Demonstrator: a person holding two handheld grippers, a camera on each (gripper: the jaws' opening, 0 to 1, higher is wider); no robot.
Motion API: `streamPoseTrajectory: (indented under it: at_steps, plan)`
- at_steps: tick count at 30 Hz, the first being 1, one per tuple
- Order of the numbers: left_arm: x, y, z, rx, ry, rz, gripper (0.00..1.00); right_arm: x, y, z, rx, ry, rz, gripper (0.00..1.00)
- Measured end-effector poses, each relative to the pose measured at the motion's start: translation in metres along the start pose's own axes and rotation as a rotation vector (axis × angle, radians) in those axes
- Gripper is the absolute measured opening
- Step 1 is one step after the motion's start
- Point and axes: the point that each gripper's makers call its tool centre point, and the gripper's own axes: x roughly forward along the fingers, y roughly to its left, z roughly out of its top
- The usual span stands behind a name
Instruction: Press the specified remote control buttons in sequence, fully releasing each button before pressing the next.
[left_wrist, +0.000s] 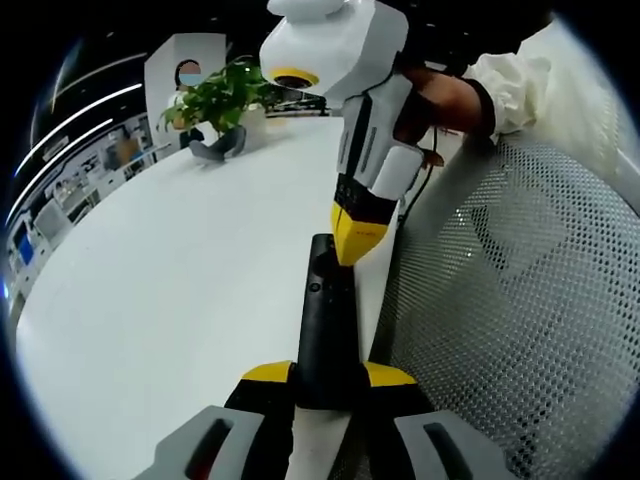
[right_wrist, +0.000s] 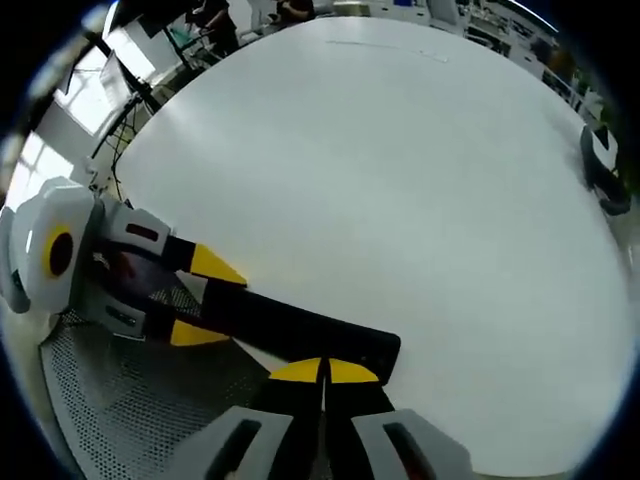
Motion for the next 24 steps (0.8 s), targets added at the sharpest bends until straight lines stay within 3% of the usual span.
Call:
streamPoseTrajectory:
  at_steps: [7, 9, 24]
  plan:
    - [0.0004, -0.0025, 0.0005, 0.015, 0.002, -0.009, 0.24, -0.0052, -0.0005, 0.0076, 0.083, -0.06, 0.053, 0.0]
    - [0.0005, -0.0033, 0.0005, 0.014, 0.002, -0.012, 0.24, -0.0041, 0.0006, 0.0058, 0.106, -0.048, 0.077, 0.0]
    - [0.0012, -0.0061, 0.0009, 0.021, -0.006, -0.024, 0.25, -0.0007, 0.0016, 0.002, 0.107, -0.022, 0.075, 0.0]
